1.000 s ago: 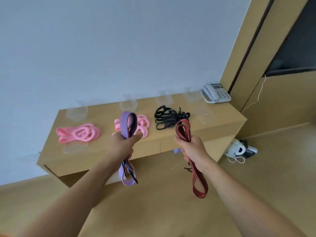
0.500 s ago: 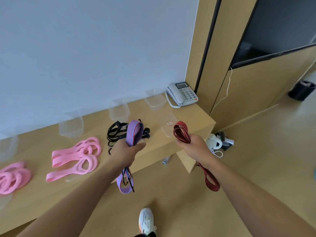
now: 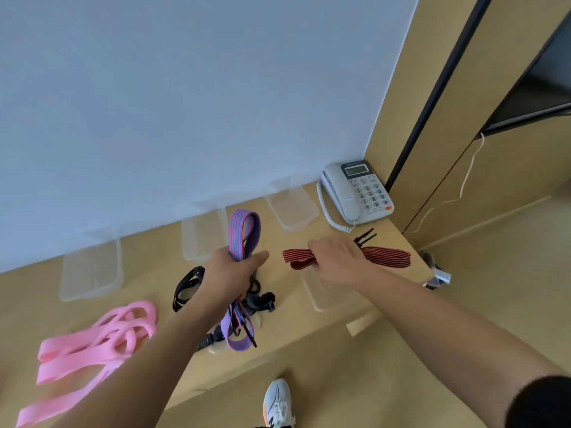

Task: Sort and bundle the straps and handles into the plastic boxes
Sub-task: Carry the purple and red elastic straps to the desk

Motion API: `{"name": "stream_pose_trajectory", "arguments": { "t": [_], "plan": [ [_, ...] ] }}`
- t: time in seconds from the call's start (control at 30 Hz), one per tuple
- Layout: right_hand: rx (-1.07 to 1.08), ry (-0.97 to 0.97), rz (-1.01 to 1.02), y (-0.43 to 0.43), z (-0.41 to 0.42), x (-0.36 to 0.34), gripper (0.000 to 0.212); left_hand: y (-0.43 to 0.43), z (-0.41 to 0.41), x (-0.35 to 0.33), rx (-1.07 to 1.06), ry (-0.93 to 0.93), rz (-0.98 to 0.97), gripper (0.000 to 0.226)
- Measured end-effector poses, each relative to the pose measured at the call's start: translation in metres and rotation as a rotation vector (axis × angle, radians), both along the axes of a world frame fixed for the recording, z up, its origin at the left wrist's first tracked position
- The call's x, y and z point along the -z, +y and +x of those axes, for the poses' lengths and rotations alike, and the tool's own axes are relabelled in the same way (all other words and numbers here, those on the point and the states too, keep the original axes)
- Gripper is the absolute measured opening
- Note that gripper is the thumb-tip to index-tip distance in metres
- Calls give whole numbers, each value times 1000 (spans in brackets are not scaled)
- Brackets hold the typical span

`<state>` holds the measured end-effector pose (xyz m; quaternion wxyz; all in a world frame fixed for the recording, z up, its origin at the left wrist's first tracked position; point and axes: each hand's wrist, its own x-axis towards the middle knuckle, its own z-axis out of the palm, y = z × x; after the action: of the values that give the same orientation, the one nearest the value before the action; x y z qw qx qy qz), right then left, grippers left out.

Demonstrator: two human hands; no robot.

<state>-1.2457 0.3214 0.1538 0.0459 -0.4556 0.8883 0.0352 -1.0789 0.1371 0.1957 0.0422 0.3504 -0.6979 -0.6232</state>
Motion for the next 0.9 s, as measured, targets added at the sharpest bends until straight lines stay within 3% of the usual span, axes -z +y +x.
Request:
{"name": "stream_pose_trajectory", "arguments": {
  "t": [0.23,0.43,0.57,0.63,0.73,0.8,0.9],
  "plan": [
    [-72,-122,77,-17,-45,49,28,4,-18,13,-37,-105,-28,40],
    [-127,-103,20,2,-61,65,83,34,-46,12,-67,-142,-69,47],
    [-154,-123,-157,36,-73,51,85,67,-69,17,-5,-224,-119,45],
    [-132,-114,-289,63,-82,45,69,89,-83,20,86,-276,-241,43],
    [40,-107,-541,110,-103,37,49,127,-111,28,279,-350,-601,33],
    [110,-104,-633,141,-117,34,47,147,-130,35,364,-397,-838,16],
    [34,-92,-622,176,-127,30,53,166,-154,53,535,-464,-1102,24]
  ]
}}
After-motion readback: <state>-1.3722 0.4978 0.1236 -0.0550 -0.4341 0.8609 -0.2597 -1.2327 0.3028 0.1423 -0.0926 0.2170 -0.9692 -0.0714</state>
